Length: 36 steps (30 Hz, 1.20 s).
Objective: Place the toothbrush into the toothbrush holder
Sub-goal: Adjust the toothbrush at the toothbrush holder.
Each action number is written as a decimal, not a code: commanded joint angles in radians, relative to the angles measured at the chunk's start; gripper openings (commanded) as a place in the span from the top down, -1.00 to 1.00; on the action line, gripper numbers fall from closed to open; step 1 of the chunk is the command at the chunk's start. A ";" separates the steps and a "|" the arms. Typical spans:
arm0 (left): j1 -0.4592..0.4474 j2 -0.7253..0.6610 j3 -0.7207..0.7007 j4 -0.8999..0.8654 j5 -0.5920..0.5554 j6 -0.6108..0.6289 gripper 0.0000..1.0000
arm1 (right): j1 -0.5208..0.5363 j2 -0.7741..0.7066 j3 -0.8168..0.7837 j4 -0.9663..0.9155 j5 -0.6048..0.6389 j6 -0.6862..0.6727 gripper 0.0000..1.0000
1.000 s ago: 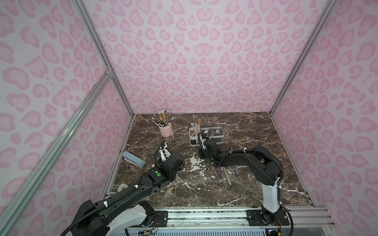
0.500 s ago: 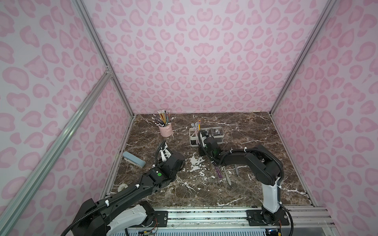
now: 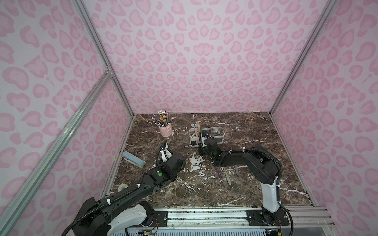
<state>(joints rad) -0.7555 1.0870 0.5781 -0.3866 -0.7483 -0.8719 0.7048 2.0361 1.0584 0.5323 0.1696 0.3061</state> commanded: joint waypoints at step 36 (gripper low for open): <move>0.001 0.002 -0.023 0.064 0.002 -0.021 -0.06 | -0.009 0.048 0.008 0.116 0.117 0.030 0.26</move>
<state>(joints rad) -0.7555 1.0912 0.5579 -0.3531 -0.7410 -0.8810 0.6975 2.0865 1.0592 0.6182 0.2607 0.3248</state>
